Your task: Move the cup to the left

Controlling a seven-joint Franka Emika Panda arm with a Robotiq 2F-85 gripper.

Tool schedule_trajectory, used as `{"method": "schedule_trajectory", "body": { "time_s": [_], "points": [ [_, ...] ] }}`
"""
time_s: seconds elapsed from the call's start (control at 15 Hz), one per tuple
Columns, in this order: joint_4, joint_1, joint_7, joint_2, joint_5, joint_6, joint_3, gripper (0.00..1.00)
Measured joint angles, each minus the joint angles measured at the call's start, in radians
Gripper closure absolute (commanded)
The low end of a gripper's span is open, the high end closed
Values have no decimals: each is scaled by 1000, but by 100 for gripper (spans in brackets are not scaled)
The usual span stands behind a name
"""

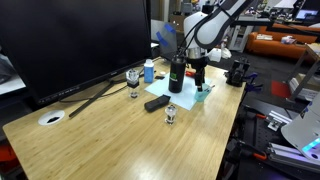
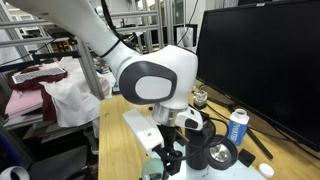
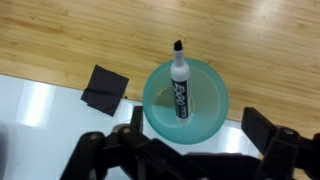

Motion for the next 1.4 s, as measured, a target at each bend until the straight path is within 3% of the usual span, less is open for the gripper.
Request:
{"method": "schedule_trajectory", "body": {
  "time_s": [1.13,1.4],
  "points": [
    [6,-1,4,24,-6,14,-6,0],
    [6,-1,4,24,-6,15,-7,25]
  ]
}}
